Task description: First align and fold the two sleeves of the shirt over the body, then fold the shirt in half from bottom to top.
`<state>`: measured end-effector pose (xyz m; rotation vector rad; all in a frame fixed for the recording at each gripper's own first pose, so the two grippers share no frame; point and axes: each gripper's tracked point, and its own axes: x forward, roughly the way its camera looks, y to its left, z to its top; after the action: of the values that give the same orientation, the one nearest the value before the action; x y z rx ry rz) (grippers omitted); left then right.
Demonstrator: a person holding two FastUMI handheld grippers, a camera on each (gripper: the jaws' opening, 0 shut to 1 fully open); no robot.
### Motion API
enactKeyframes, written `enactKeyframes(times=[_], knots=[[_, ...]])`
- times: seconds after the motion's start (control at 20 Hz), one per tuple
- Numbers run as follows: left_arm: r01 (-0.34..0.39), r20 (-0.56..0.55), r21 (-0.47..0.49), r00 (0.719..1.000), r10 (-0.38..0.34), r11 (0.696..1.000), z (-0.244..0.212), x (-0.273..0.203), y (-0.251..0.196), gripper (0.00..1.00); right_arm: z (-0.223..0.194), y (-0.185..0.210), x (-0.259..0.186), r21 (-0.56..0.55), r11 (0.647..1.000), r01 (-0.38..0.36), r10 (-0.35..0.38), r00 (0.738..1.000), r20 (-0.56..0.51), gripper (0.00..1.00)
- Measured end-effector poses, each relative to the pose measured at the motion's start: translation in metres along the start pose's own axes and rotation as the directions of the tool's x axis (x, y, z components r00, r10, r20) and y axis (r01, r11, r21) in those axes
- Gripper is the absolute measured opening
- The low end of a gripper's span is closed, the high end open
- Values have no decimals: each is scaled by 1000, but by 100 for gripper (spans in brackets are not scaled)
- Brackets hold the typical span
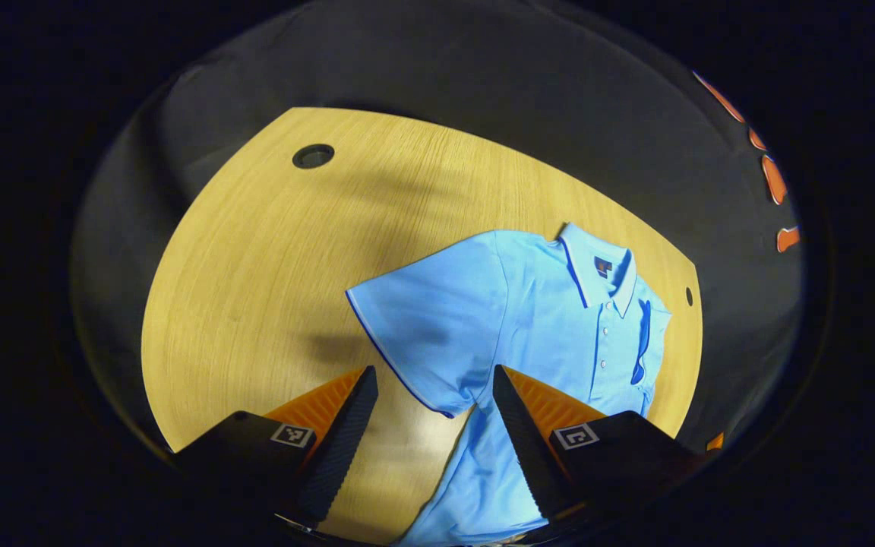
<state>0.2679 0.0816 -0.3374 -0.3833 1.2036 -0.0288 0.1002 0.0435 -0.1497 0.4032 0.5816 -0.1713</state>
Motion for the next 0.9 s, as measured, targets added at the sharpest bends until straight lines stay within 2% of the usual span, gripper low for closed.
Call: enactKeyframes(times=[0.05, 0.15, 0.2, 0.25, 0.3, 0.45, 0.5, 0.55, 0.65, 0.9], knots=[[-14, -18, -21, 1000, 14, 1000, -1, 8, 3, 99, -2, -4, -4, 0, 1000, 10, -10, 1000, 9, 99], [-44, -67, -54, 997, 40, 998, -3, 20, 10, 85, -3, -9, -14, 0, 1000, 21, -21, 999, 27, 99], [-57, -89, -69, 995, 51, 996, -4, 29, 14, 90, -7, -10, -18, -3, 1000, 22, -22, 999, 29, 99], [-76, -119, -80, 991, 66, 994, -6, 36, 19, 85, -10, -11, -22, -8, 1000, 29, -29, 999, 24, 99], [-86, -136, -94, 988, 72, 992, -6, 42, 22, 90, -15, -15, -24, -17, 999, 44, -43, 999, 13, 99], [-132, -159, -92, 980, 116, 987, -2, 51, 27, 90, -23, -14, -29, -54, 997, 57, -56, 998, 11, 99], [-156, -149, -70, 978, 144, 985, 4, 51, 28, 87, -25, -13, -32, -64, 996, 55, -55, 998, 7, 99], [-191, -151, -41, 971, 183, 981, 6, 52, 34, 79, -27, -11, -33, -73, 996, 52, -52, 999, 4, 99], [-238, -156, -18, 960, 232, 971, 10, 54, 37, 86, -26, -8, -36, -89, 995, 48, -47, 999, 12, 99], [-224, -123, 4, 967, 223, 975, 15, 61, 21, 17, -32, -6, -38, -79, 996, 35, -35, 999, 6, 99]])
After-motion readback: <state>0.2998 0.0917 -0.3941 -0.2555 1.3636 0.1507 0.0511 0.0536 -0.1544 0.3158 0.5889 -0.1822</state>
